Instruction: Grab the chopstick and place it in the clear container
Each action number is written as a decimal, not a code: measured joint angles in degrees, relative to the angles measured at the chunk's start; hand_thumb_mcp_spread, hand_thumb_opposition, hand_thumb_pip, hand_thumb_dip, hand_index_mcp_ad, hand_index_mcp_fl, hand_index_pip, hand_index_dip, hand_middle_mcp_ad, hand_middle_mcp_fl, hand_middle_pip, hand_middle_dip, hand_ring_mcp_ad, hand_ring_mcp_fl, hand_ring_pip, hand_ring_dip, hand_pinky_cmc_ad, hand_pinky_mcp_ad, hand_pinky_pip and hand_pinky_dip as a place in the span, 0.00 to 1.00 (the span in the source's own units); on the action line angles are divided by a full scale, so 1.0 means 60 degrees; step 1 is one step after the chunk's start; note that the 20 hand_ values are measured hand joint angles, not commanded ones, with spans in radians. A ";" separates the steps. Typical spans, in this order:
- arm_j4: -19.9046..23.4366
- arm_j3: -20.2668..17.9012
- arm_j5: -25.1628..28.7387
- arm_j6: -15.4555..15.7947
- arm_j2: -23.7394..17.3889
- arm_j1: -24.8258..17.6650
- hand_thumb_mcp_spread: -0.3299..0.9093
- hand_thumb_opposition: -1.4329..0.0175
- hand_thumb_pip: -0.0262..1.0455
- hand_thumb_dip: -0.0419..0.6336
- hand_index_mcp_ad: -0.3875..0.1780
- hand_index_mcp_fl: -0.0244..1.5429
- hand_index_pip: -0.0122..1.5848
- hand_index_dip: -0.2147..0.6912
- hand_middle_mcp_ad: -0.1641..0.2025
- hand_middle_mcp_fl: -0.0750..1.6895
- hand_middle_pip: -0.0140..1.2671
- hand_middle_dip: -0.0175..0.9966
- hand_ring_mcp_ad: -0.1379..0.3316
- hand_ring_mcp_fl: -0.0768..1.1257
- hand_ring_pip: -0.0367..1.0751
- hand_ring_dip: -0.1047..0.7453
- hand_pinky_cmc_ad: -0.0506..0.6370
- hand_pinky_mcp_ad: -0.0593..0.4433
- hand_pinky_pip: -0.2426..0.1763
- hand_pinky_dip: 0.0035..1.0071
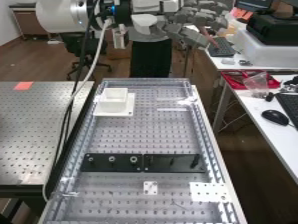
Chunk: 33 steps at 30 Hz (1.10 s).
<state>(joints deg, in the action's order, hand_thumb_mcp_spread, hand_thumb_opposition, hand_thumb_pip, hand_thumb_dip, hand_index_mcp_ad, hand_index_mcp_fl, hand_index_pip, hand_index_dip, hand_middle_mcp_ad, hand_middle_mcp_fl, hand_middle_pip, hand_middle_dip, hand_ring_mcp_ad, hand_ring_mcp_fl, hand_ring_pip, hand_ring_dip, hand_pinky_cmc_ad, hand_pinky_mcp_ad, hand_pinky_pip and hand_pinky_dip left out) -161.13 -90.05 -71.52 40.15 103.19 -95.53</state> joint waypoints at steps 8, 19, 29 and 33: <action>-0.0032 0.0046 0.0067 0.0018 0.0044 -0.0030 0.19 0.46 0.62 0.02 0.60 0.04 0.05 0.49 0.81 0.08 0.12 0.36 0.59 0.08 0.14 0.38 0.70 0.87 0.35 0.28; -0.0299 0.0154 0.0083 -0.0085 0.0095 -0.0063 0.19 0.46 0.62 0.02 0.60 0.04 0.05 0.46 0.82 0.08 0.12 0.36 0.63 0.08 0.14 0.38 0.70 0.87 0.35 0.28; -0.0848 0.0270 -0.0014 -0.0367 0.0110 0.0075 0.19 0.46 0.62 0.02 0.60 0.04 0.05 0.46 0.81 0.08 0.12 0.36 0.64 0.08 0.13 0.38 0.70 0.87 0.35 0.28; -0.0791 0.0110 -0.0366 -0.0403 -0.0043 0.0123 0.19 0.46 0.62 0.03 0.60 0.04 0.05 0.46 0.82 0.08 0.12 0.36 0.64 0.08 0.13 0.38 0.70 0.87 0.35 0.28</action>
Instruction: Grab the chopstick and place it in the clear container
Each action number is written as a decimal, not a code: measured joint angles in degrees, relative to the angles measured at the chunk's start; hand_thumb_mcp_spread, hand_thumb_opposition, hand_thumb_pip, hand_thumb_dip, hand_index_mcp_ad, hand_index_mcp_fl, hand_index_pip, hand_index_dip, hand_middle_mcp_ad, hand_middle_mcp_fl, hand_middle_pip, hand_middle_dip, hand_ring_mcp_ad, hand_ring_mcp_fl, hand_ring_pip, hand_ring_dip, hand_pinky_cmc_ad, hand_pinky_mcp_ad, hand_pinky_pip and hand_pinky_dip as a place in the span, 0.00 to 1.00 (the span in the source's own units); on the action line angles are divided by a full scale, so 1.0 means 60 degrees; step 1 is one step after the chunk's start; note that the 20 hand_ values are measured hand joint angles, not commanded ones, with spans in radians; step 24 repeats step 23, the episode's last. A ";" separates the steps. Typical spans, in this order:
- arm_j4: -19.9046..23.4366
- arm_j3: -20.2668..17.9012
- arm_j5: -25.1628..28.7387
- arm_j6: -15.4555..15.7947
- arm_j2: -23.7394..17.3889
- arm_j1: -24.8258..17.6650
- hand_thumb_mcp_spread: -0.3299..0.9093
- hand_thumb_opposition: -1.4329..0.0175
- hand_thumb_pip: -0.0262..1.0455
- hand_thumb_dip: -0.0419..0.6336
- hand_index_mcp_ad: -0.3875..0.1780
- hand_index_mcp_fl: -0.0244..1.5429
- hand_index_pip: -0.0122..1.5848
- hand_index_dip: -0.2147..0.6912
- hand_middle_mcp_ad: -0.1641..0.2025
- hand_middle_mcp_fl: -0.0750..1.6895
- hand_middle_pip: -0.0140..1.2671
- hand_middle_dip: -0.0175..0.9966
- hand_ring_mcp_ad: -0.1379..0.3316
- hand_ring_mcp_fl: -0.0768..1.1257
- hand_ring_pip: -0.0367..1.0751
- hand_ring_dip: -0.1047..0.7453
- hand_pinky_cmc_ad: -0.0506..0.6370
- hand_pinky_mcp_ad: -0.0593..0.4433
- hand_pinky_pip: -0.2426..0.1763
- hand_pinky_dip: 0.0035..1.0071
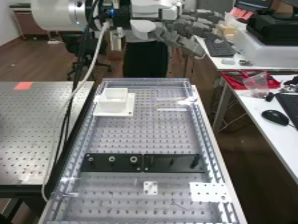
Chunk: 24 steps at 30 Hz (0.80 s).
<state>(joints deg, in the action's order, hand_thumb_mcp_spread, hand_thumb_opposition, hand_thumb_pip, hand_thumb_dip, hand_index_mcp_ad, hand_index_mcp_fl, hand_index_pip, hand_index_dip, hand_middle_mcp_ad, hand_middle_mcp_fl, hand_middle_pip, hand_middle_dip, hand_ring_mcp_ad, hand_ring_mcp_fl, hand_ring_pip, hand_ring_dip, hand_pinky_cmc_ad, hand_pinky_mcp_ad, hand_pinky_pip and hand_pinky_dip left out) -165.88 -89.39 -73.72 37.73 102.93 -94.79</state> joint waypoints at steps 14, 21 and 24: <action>-0.0380 -0.0393 -0.0900 -0.0233 -0.0415 0.0013 0.22 0.46 0.60 0.02 0.60 0.04 0.05 0.47 0.82 0.08 0.12 0.36 0.64 0.08 0.13 0.38 0.70 0.87 0.35 0.28; -0.0603 -0.0515 -0.1363 -0.0197 -0.0589 -0.0015 0.22 0.46 0.58 0.02 0.60 0.04 0.05 0.47 0.83 0.08 0.12 0.36 0.64 0.08 0.13 0.38 0.70 0.87 0.35 0.28; -0.0755 -0.0513 -0.1453 -0.0205 -0.0608 -0.0021 0.22 0.46 0.58 0.02 0.60 0.04 0.05 0.47 0.83 0.08 0.12 0.36 0.64 0.08 0.14 0.38 0.70 0.87 0.35 0.28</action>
